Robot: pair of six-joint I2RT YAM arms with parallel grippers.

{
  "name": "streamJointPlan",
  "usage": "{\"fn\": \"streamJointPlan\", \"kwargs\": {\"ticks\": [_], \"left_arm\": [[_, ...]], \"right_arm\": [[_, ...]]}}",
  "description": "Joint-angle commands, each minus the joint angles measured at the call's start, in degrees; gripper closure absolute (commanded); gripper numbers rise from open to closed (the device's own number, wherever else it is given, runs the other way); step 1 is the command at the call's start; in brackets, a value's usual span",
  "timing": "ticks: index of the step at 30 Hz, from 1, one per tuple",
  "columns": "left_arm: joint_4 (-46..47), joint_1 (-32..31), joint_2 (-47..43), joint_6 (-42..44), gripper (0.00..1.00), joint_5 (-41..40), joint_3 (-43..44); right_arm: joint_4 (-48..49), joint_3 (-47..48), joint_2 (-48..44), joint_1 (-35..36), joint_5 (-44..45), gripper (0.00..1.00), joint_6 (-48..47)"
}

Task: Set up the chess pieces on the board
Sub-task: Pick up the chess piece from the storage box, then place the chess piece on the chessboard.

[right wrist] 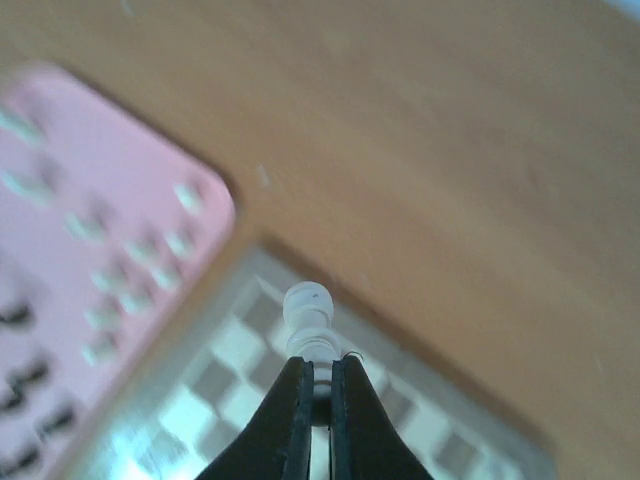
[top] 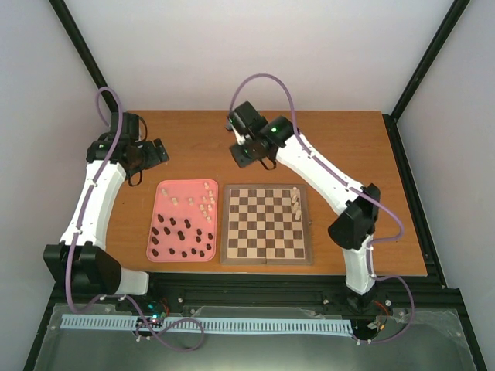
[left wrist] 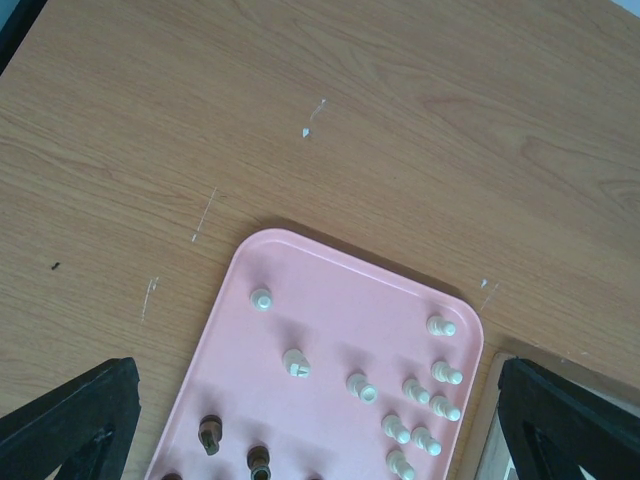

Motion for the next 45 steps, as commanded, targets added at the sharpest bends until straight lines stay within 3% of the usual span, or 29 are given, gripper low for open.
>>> {"fn": "streamJointPlan", "kwargs": {"ticks": [1, 6, 17, 26, 33, 45], "left_arm": [[0.9, 0.3, 1.2, 0.6, 0.01, -0.1, 2.4], [0.7, 0.3, 2.3, 0.5, 0.01, 0.0, 2.9], [1.1, 0.3, 3.6, 0.8, 0.01, -0.5, 2.3], [0.8, 0.3, 4.5, 1.1, 0.01, -0.5, 3.1], [0.6, 0.3, 4.5, 1.6, 0.0, -0.4, 3.1], [0.5, 0.3, 4.2, 1.9, 0.0, -0.5, 3.1]], "right_arm": [[-12.8, -11.7, -7.5, -0.5, 5.5, 0.97, 3.9], [-16.9, -21.9, -17.4, -0.8, 4.0, 0.97, 8.9], [-15.3, -45.4, -34.2, -1.1, -4.2, 0.97, 16.6], [-9.9, -54.1, -34.8, -2.3, -1.2, 0.97, 20.2], [-6.9, -56.6, -32.3, -3.1, 3.7, 0.97, 22.2], [-2.6, -58.2, -28.9, -5.0, 3.0, 0.97, 20.6]]}}
